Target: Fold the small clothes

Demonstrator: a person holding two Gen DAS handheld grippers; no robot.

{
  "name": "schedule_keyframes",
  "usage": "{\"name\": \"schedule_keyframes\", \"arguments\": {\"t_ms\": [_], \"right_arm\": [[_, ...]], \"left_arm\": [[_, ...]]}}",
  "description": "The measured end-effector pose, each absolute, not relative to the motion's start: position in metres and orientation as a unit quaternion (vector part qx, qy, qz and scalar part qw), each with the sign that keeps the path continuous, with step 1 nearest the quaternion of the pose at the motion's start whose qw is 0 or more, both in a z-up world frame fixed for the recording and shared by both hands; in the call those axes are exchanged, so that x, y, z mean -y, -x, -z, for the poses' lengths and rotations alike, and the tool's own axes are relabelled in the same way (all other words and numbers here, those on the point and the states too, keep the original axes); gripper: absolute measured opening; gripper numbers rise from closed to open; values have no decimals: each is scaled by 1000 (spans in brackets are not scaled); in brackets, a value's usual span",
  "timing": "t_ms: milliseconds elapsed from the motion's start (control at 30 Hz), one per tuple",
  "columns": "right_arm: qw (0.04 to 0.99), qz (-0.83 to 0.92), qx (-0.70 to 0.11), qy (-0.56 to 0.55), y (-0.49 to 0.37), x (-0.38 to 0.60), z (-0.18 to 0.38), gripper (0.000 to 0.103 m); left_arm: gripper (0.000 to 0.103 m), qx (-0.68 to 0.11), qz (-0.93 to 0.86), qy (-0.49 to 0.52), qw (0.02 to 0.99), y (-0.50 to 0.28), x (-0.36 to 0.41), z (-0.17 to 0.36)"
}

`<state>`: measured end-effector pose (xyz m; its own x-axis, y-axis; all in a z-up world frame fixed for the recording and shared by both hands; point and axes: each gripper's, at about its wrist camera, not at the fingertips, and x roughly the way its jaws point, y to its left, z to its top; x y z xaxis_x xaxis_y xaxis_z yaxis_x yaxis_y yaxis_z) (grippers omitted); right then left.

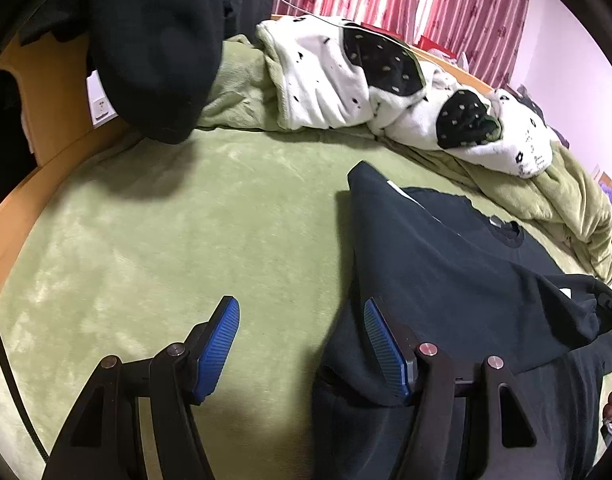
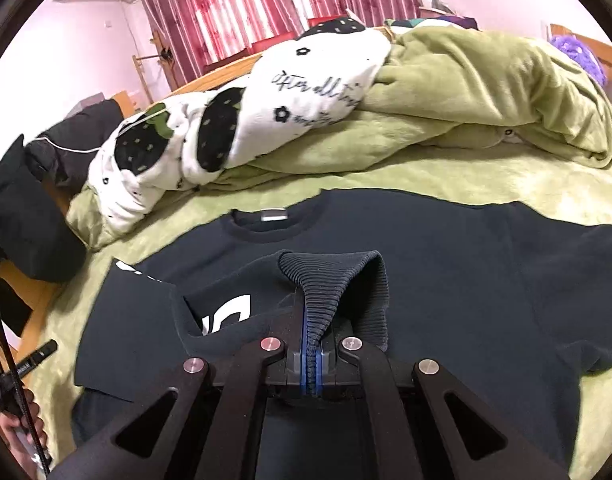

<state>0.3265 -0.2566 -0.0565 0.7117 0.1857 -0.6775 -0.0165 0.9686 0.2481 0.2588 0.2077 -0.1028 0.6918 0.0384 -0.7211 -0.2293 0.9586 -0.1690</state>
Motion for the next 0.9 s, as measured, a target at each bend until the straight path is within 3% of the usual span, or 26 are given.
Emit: {"name": "schedule_keyframes", "arguments": {"t_ms": [133,233,300,400,667,900], "right_arm": [[913,-47,-391,-106,-325,268,69,4],[906,-43,-413,-79,-323,271,83,16],[911,-29,-410,-40,-314,273,84,40],[927,-20,-374,-11,-297,277,74,58],[923,-89,-365,78,-297,227,84,59],[893,-58,-438,86,-318,220,137,53]], "left_arm": [[63,-395,-70,108,910,-264,-193,110],[63,-401,-66,96,909,-266,-183,115],[63,-400,-63,87,910,-266,-178,116],[63,-399,-62,82,911,-268,-175,117],[63,-402,-55,95,909,-270,-170,119],[63,-412,-58,69,907,-273,-163,126]]}}
